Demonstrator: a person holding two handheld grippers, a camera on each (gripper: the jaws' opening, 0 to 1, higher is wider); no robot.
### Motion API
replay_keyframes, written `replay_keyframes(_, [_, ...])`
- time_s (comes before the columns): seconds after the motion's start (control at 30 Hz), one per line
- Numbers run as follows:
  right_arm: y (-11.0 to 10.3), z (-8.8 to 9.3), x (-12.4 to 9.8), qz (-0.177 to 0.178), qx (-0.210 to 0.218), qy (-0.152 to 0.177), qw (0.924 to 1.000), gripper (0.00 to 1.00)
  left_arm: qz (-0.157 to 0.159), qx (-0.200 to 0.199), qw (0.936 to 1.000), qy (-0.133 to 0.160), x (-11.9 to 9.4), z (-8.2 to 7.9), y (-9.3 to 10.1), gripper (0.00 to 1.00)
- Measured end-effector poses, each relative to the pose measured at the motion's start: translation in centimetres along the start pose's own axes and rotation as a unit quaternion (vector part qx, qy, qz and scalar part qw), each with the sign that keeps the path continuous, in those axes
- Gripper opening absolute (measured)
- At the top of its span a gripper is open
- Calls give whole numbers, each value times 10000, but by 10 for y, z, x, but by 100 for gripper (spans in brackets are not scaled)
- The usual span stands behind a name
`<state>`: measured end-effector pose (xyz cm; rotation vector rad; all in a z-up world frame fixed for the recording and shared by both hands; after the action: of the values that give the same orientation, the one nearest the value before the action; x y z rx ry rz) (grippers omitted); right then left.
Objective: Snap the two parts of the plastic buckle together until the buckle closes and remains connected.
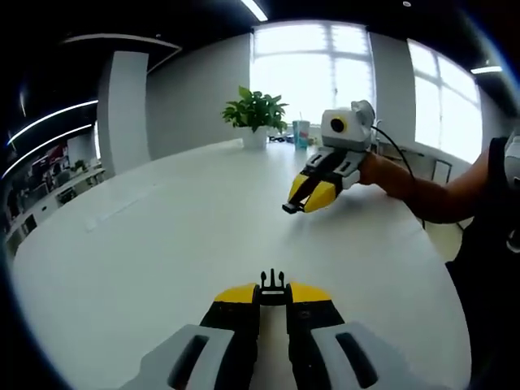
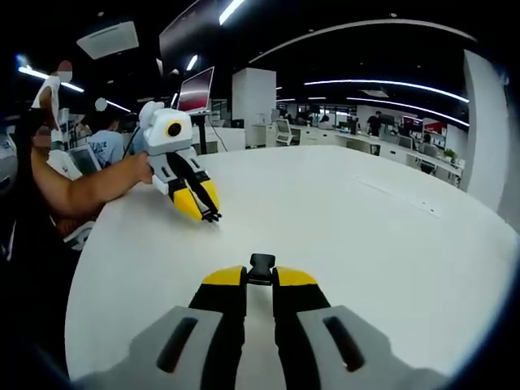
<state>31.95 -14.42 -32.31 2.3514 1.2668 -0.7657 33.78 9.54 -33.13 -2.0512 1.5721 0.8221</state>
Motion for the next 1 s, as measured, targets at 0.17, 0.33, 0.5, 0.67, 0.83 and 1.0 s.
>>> replay_keyframes(0.17, [-2, 1, 0, -158, -48, 20, 9999, 10, 104, 151, 9998, -40, 3, -1, 5, 10])
replay_keyframes(0.33, [-7, 1, 1, -351, -165, 49, 9992, 9, 185, 89, 9998, -17, 3, -1, 5, 10])
replay_keyframes(0.5, [-13, 1, 2, -488, -287, 20, 9984, 10, 218, 175, 9996, 28, 3, -1, 9, 10])
replay_keyframes(0.67, [-21, 6, 5, -673, -752, -218, 9947, 10, 352, 225, 9991, 0, 5, -1, 14, 10])
replay_keyframes(0.83, [-27, 6, 6, -846, -808, -228, 9929, 10, 425, 267, 9987, -14, 4, -1, 17, 10])
replay_keyframes(1.0, [-31, 4, 3, -1050, -873, -133, 9905, 10, 640, 404, 9971, -70, 6, -1, 24, 10])
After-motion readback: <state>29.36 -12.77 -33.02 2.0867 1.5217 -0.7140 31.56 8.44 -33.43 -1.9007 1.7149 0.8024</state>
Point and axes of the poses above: the point that each gripper's makers call its tool centre point, and the gripper's own axes: x roughly forward along the fingers, y roughly to its right, z roughly out of its underside, the point moved 8 cm from there along -x, roughly backward along the fingers, and after that the axes turned 14 degrees about -y, right-handed, at the moved point
